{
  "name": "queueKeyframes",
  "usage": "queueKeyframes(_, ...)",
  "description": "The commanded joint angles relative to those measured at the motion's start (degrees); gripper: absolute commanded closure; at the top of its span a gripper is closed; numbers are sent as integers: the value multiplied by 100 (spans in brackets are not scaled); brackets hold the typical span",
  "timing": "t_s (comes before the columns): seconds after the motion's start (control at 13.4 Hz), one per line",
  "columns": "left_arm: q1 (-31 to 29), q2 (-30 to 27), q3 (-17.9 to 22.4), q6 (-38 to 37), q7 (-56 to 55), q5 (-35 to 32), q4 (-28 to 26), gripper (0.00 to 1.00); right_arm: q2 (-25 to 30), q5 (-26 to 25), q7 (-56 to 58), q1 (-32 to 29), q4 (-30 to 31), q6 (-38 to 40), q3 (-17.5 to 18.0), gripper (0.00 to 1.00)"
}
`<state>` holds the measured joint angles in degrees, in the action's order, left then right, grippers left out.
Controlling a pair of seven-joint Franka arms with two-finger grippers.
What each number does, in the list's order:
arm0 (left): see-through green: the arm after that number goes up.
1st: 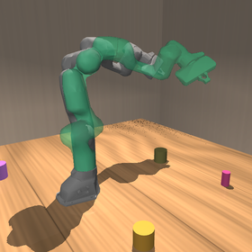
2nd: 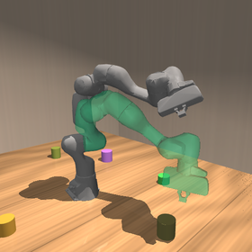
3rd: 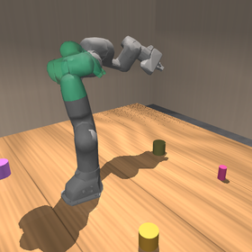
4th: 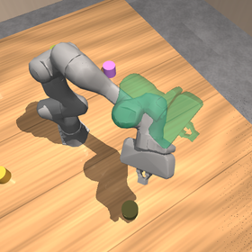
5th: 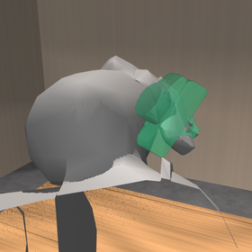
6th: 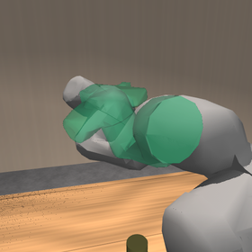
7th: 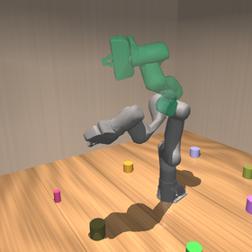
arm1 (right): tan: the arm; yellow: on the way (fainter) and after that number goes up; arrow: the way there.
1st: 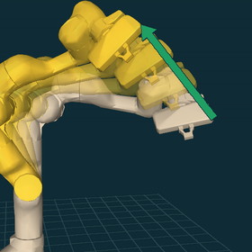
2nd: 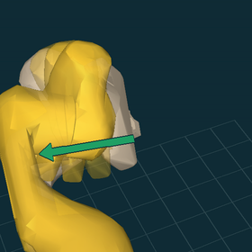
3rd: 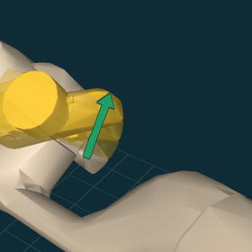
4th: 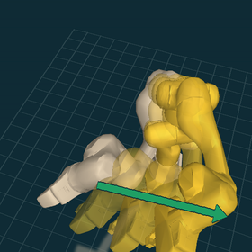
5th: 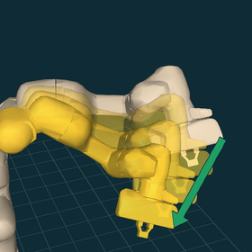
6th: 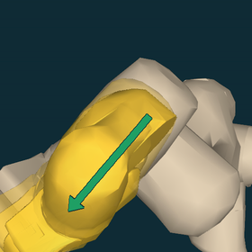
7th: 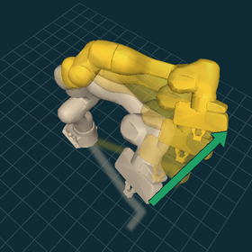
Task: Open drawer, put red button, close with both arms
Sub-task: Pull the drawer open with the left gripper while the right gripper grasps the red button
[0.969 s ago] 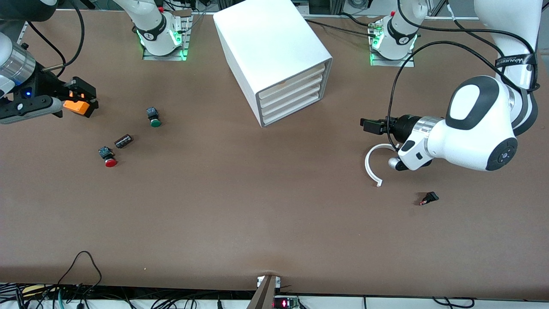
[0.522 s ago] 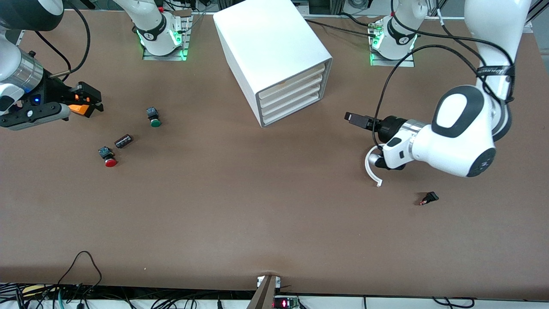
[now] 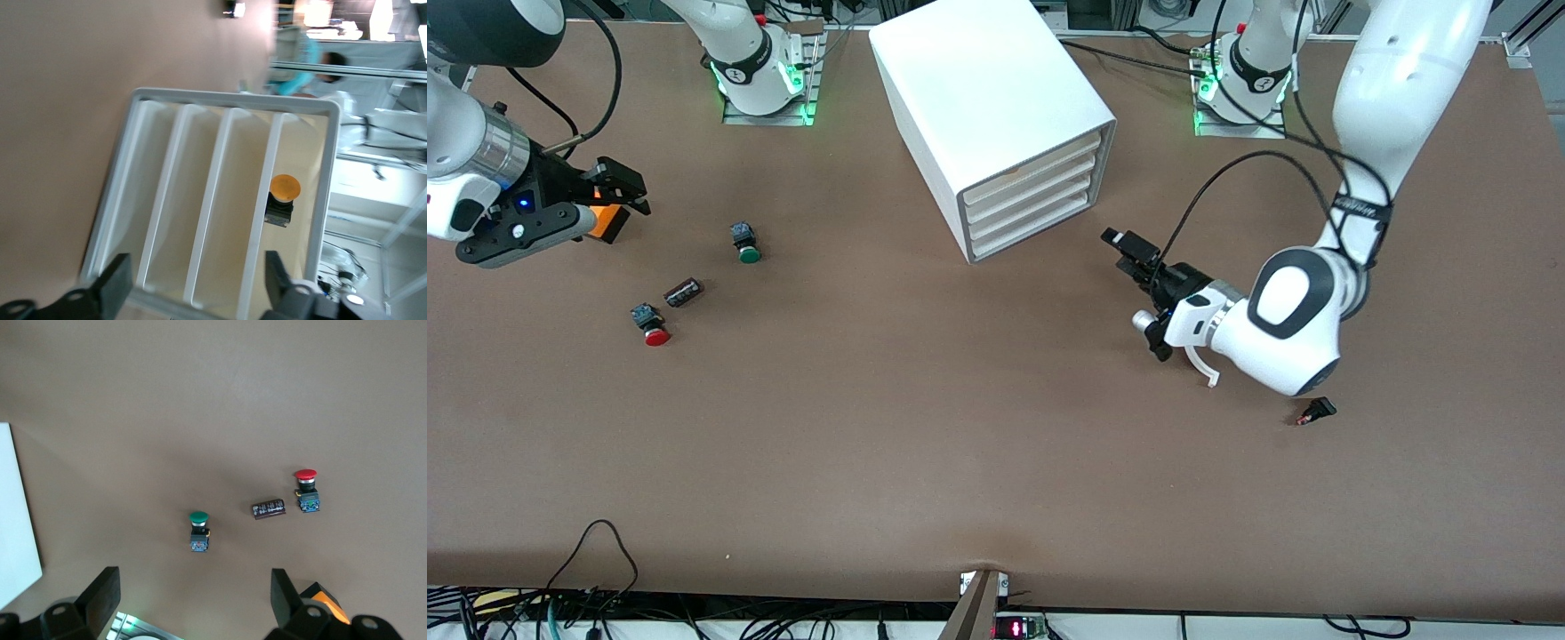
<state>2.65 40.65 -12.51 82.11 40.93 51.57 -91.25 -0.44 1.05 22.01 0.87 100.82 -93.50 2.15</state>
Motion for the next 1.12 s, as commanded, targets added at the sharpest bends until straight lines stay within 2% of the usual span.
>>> queueKeyframes(0.0,95,336,-24,50,1605,747,-490,29,-289,-69,434,-43,200,-359,-74,0)
queueKeyframes(0.3,498,355,-32,111,2092,1345,-1069,35,-500,-201,1260,-43,1018,-1633,-329,0)
queueKeyframes(0.52,841,355,-32,358,2296,1591,-1395,43,-1114,-201,1972,-52,1054,-2346,-636,0)
queueKeyframes(0.89,1238,320,-32,472,2296,2111,-1765,48,-2002,-184,2931,-70,1071,-3550,-1067,0)
queueKeyframes(0.97,1273,303,-32,498,2287,2120,-1782,54,-2108,-184,3001,-113,1202,-3900,-1068,0)
queueKeyframes(1.04,1273,285,-32,525,2235,2120,-1783,65,-2144,-184,3063,-166,1386,-4217,-1076,0)
